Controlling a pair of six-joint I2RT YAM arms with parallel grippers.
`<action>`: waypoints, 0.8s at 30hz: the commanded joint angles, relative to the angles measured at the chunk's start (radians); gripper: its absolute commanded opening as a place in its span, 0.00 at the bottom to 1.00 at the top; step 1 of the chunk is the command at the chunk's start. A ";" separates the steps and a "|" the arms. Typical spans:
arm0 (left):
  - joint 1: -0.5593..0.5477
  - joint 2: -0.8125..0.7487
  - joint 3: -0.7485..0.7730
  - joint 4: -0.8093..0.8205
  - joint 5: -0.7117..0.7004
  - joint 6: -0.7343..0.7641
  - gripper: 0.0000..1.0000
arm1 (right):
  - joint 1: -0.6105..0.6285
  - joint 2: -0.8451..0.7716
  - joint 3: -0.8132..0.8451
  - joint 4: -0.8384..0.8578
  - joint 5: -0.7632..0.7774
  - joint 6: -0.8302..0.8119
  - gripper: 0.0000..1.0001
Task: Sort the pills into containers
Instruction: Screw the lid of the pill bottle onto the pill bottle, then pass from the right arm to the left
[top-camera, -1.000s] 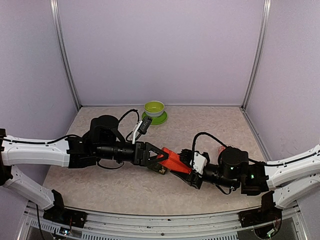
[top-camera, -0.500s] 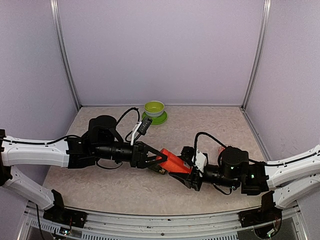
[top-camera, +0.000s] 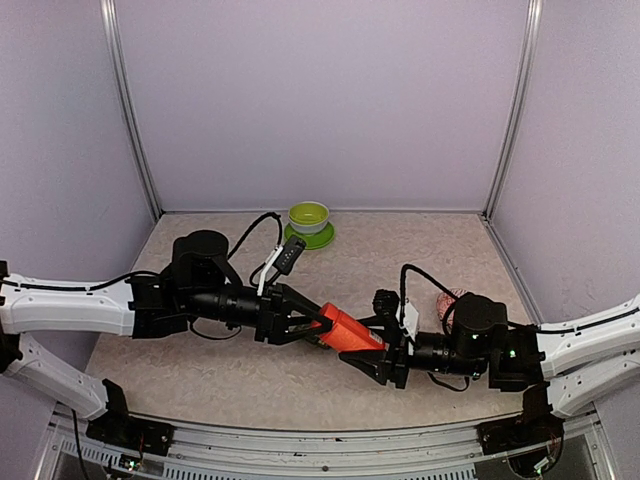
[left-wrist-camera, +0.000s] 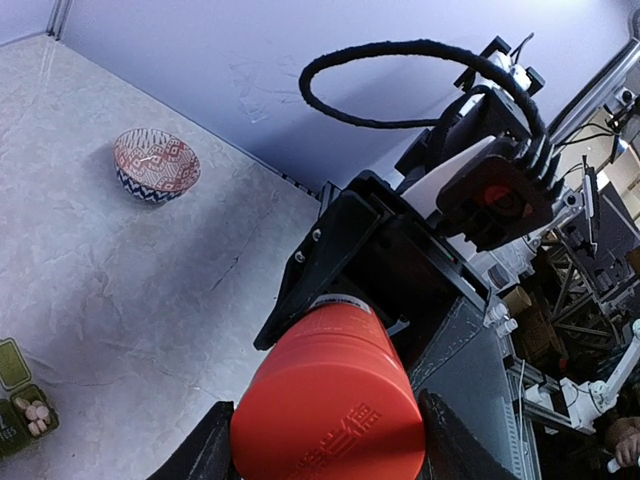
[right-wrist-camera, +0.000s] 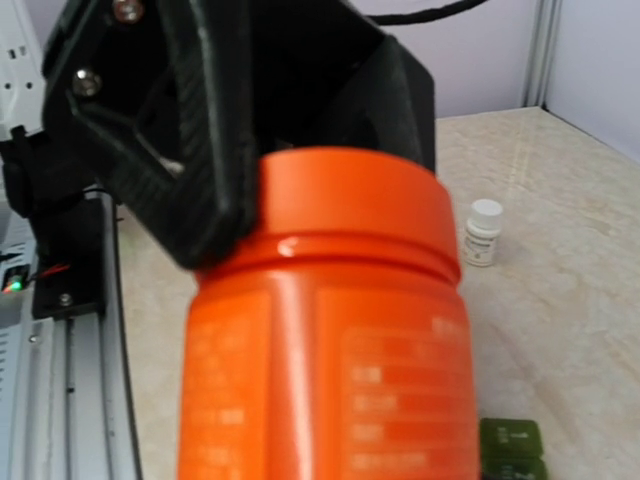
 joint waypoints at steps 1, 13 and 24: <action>-0.022 -0.056 -0.013 0.050 0.140 0.138 0.31 | 0.000 -0.036 0.003 0.058 -0.073 0.098 0.09; -0.016 -0.066 -0.021 0.047 0.013 0.047 0.31 | 0.000 0.007 0.018 0.028 -0.031 0.074 0.24; -0.006 -0.067 -0.021 0.018 -0.065 0.006 0.27 | 0.000 0.030 0.035 0.018 -0.010 0.048 0.68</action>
